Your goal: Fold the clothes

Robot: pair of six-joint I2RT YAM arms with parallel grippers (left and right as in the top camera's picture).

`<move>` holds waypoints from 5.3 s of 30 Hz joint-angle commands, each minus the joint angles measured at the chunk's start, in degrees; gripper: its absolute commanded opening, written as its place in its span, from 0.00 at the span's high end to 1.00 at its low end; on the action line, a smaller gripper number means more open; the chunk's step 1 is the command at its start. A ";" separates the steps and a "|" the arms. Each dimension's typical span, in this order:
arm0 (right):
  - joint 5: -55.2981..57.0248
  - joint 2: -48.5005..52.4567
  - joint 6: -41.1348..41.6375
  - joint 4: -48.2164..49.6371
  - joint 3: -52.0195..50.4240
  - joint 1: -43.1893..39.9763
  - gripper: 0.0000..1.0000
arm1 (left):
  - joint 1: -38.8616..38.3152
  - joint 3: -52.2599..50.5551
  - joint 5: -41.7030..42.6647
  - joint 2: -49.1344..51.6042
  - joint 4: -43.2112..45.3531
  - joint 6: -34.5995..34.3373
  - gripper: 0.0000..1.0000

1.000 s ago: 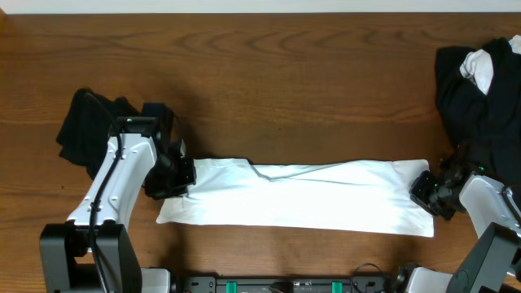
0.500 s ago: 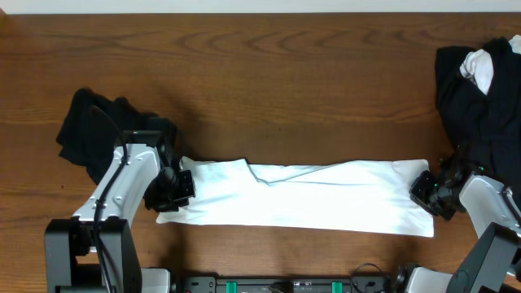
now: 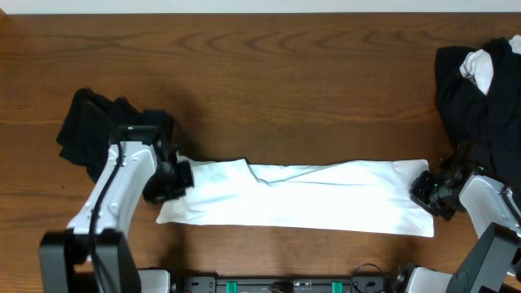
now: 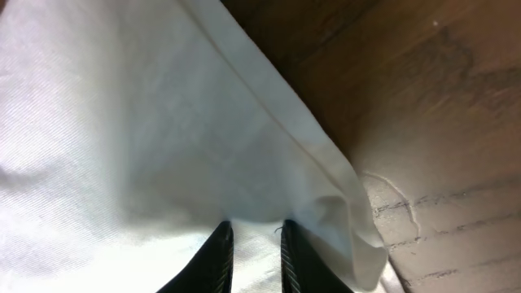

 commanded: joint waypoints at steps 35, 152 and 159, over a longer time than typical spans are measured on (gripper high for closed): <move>0.79 0.37 -0.52 -1.81 1.16 -4.37 0.42 | -6.08 -3.13 3.13 17.33 17.14 2.12 0.89; 0.20 6.88 12.00 -24.90 27.85 35.58 0.99 | -6.10 0.90 13.09 -2.10 8.79 2.60 0.70; -0.07 12.02 13.46 -23.37 27.85 40.59 0.98 | -6.08 0.61 13.09 -2.10 8.81 2.60 0.70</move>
